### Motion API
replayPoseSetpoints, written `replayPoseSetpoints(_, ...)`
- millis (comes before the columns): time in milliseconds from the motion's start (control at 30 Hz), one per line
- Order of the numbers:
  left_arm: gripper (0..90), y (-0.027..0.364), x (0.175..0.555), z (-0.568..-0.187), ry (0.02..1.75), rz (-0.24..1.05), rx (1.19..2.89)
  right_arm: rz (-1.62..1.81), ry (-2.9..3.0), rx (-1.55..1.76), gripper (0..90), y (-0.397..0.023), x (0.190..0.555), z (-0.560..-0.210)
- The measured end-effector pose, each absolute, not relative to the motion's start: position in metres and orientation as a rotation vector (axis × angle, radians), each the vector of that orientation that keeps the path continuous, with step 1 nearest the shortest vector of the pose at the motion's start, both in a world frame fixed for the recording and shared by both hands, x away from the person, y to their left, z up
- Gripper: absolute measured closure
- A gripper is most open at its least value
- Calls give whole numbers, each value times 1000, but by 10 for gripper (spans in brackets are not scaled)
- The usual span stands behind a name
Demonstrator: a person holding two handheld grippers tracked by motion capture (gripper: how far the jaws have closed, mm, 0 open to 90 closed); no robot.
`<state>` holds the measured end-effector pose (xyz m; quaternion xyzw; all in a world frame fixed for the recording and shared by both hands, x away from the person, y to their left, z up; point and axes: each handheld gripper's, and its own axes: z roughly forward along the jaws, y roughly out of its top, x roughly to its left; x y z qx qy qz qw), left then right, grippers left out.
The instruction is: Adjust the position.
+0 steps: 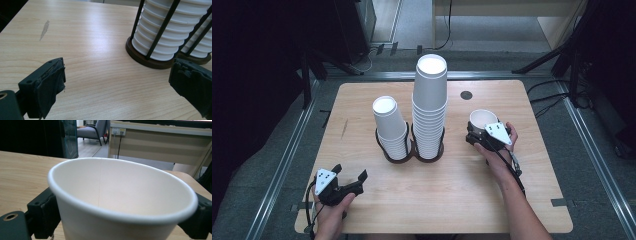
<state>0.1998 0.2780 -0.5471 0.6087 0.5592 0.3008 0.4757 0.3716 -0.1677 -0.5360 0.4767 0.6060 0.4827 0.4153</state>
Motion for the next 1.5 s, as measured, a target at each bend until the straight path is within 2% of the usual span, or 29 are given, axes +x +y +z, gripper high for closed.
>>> replayPoseSetpoints(267, 9, 277, 200, -547, 1364, 735, 1493, 1241, 1541, 1214, 47, -169, 368, -536)
replayPoseSetpoints(300, 9, 277, 200, -547, 1364, 735, 1493, 1254, 1549, 1215, 10, -170, 367, -535)
replayPoseSetpoints(367, 9, 277, 200, -547, 1366, 734, 1493, 1254, 1567, 1217, 0, -170, 366, -534)
replayPoseSetpoints(1033, 9, 272, 198, -539, 1338, 719, 1485, 1285, 1577, 1201, 0, -177, 346, -526)
replayPoseSetpoints(1500, 9, 247, 195, -517, 1256, 691, 1493, 1294, 1587, 1180, 0, -190, 318, -514)
